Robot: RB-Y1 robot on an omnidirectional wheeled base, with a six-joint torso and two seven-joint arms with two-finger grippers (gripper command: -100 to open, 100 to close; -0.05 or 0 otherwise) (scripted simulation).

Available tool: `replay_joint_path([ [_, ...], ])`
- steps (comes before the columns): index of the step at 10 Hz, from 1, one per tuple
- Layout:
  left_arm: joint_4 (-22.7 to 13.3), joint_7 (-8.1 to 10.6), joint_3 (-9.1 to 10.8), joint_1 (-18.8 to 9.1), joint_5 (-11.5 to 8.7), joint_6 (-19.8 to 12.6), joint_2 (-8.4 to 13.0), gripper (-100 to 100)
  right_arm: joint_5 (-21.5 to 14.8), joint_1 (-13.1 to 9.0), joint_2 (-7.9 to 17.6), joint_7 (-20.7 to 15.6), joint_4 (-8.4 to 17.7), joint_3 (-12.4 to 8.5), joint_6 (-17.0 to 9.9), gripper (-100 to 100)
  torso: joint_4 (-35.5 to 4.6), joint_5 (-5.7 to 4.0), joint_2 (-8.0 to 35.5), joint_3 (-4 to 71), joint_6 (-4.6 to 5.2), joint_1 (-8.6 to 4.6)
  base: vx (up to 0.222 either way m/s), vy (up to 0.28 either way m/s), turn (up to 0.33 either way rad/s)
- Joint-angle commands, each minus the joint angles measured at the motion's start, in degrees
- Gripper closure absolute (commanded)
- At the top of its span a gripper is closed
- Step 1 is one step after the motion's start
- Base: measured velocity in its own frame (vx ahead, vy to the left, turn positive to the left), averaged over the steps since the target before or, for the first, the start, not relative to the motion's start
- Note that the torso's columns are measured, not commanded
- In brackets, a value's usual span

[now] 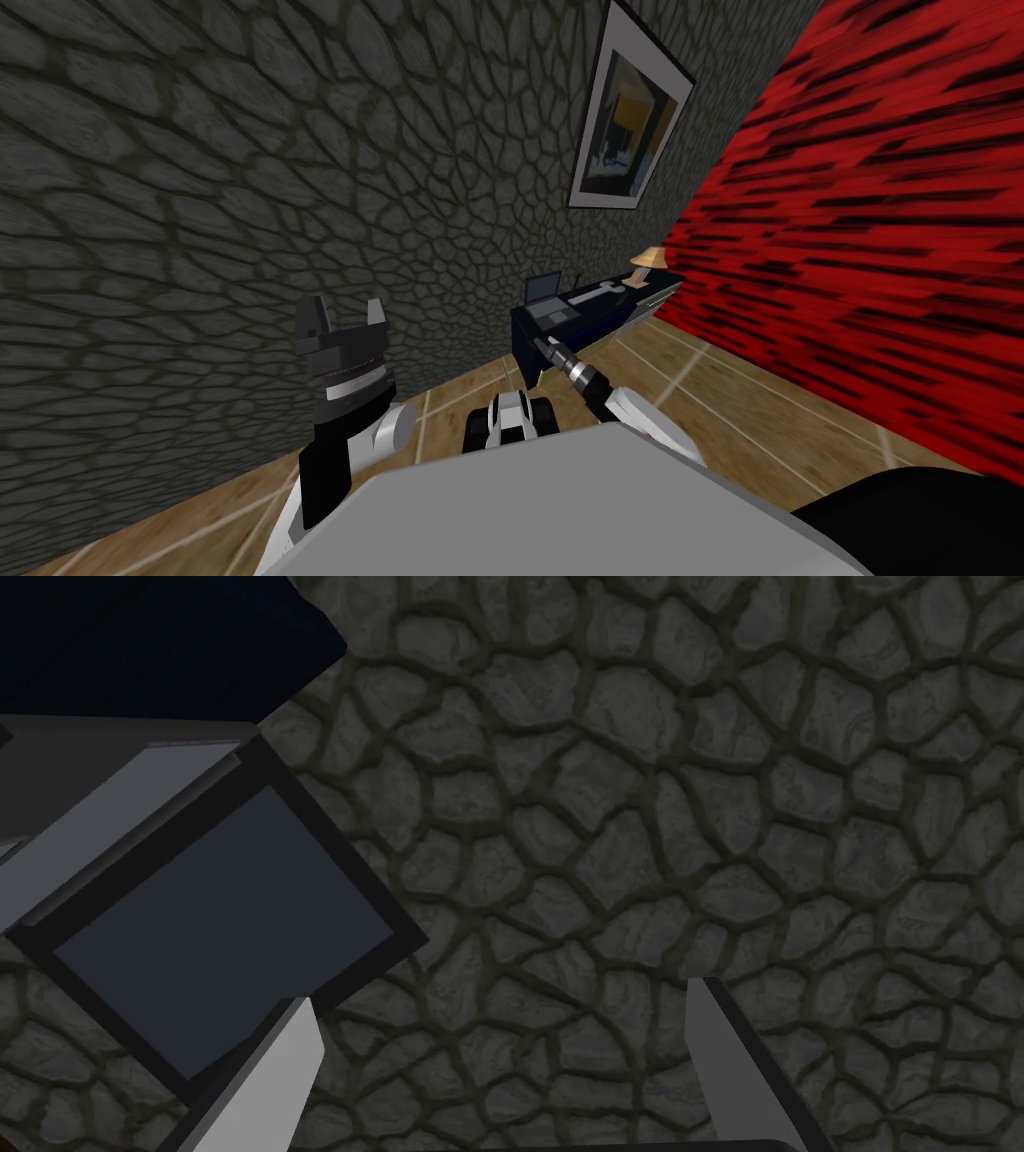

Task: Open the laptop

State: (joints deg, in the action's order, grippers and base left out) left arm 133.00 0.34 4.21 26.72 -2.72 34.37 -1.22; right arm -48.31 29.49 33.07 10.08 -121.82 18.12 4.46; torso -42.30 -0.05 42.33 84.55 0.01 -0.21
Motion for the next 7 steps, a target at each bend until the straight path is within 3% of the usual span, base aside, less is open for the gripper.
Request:
replay_joint_path([
  [1, 0.0, 0.00, 0.00, 0.0, 0.0, 0.0, 0.0, 0, -4.3, 0.0, 2.3, 0.0, 0.6, 1.2, -2.3, -100, 0.0, 0.02, 0.0, 0.0, -0.02, 0.15, 0.036, 0.092, 0.030],
  [2, 0.0, 0.00, 0.00, 0.0, 0.0, 0.0, 0.0, 0, -6.3, -0.1, 4.5, 0.0, 1.3, 2.2, -4.5, -100, 0.0, 0.06, -0.1, 0.0, -0.01, 0.23, 0.068, 0.134, 0.056],
  [3, 0.0, 0.00, -0.01, 0.0, 0.0, 0.0, 0.0, 0, -8.0, -0.1, 4.5, 0.0, 1.3, 2.2, -4.5, -100, 0.0, 0.10, -0.2, 0.1, -0.02, 0.38, 0.056, 0.121, 0.031],
  [4, 0.0, 0.00, -0.01, 0.0, 0.0, 0.0, 0.0, 0, -9.7, -0.1, 6.7, 0.0, 2.1, 3.0, -6.7, -100, 0.0, 0.08, -0.1, 0.1, 0.00, 0.27, 0.068, 0.124, 0.074],
  [7, 0.0, 0.00, 0.00, 0.0, 0.0, 0.0, 0.0, 0, -15.1, -0.2, 8.9, 0.0, 2.9, 3.8, -9.1, -100, 0.0, 0.03, 0.0, 0.0, -0.02, 0.16, 0.066, 0.100, 0.040],
])
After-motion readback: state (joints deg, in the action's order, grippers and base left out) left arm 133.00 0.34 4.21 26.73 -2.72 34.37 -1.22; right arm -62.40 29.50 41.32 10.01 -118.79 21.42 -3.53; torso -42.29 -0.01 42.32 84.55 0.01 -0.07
